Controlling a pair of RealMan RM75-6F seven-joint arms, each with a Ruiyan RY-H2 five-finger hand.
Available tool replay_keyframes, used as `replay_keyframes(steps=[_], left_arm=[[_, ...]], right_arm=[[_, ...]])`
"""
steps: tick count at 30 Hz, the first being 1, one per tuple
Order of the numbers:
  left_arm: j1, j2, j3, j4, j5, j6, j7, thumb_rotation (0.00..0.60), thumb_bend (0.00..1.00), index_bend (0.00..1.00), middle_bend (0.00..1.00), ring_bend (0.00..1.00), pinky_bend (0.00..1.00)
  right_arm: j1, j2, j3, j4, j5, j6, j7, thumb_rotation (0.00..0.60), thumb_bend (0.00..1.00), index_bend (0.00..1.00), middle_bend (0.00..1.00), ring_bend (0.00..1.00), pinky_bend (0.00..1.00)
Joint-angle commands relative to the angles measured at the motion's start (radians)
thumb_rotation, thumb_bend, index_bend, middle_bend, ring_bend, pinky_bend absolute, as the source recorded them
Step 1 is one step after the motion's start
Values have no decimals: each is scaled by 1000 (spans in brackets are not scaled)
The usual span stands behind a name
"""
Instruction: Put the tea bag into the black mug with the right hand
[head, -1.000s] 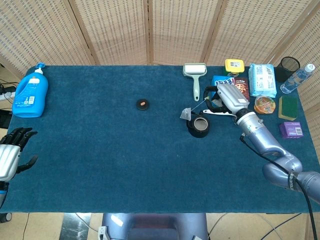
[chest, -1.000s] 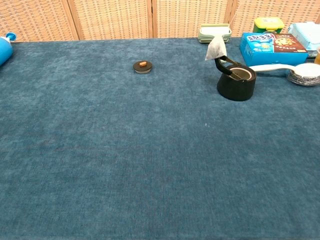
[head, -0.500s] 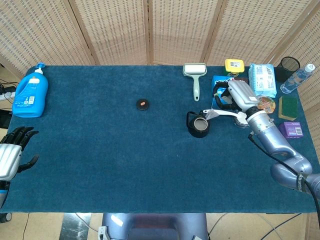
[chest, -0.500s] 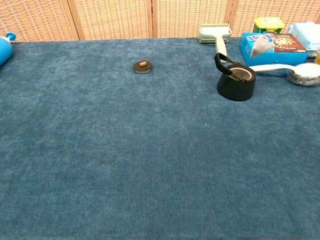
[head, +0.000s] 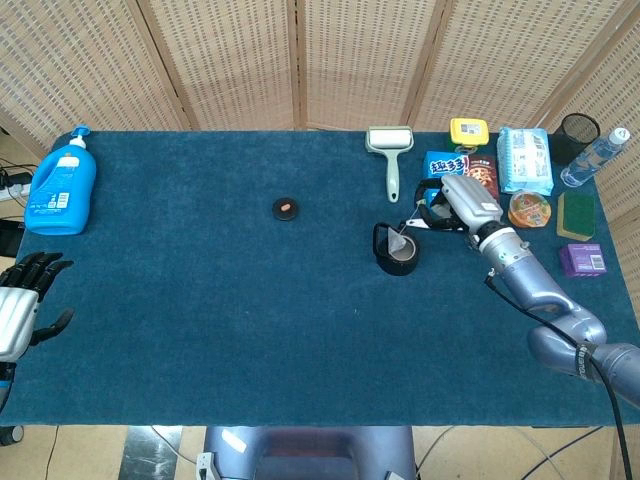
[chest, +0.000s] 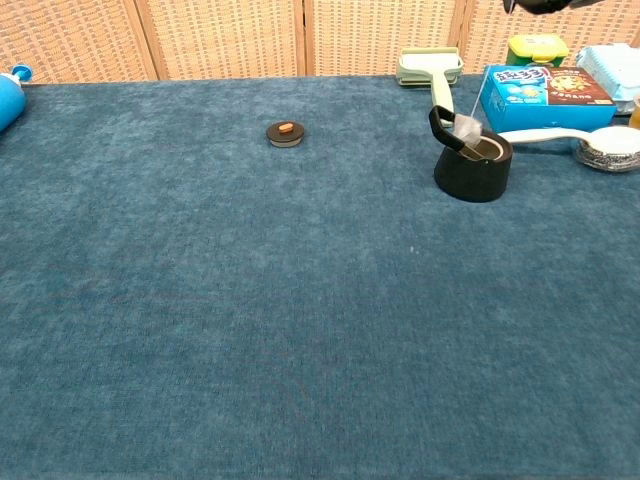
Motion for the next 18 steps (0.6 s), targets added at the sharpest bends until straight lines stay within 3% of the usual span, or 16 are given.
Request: replay_keyframes(steps=[1,18], left_arm=[[1,1,0,1,0,1,-2,600,313,213,179,133,228],[2,1,2,1,6,4,-7,600,314,213,179,133,228]], right_arm=[[5,-11,-3,7,2,-7,-6,600,682,587,1000,1000,1000],[-40,-3,-43,14,6,-1,-43,600,680,587,1000,1000,1000]])
